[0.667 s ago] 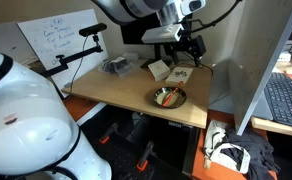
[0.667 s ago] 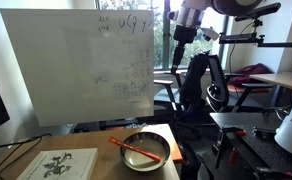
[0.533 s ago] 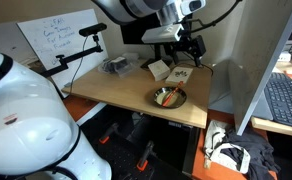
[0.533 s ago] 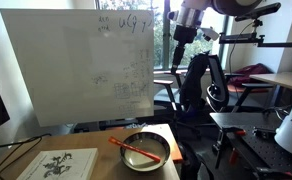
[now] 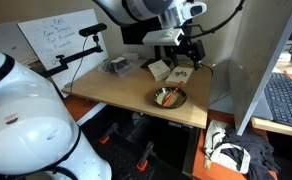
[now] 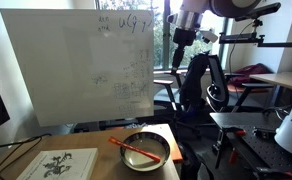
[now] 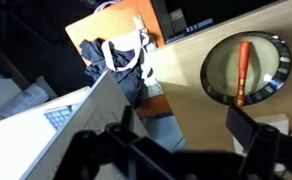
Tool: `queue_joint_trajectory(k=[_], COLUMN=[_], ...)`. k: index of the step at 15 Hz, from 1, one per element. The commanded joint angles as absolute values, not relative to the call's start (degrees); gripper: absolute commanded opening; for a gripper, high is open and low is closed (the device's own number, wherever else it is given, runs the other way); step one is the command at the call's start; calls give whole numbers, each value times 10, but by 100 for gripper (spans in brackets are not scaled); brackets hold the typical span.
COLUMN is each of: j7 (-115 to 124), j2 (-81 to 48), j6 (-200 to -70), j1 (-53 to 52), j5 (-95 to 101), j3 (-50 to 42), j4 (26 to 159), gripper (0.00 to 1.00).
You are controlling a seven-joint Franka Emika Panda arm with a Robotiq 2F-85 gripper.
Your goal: Move the bowl to the left
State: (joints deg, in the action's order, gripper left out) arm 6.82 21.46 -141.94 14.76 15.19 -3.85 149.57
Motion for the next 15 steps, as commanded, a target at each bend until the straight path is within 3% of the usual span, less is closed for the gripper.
queue_joint_trajectory(k=[1, 6, 9, 15], j7=[50, -111, -216, -168], j2=[132, -13, -107, -264], j6=[-1466, -1492, -1441, -1387], j1=[125, 65, 101, 145], j5=[80, -187, -352, -310], j3=[-79, -133, -86, -61], j4=[1475, 1431, 1356, 1240], gripper=[100, 100, 100, 100])
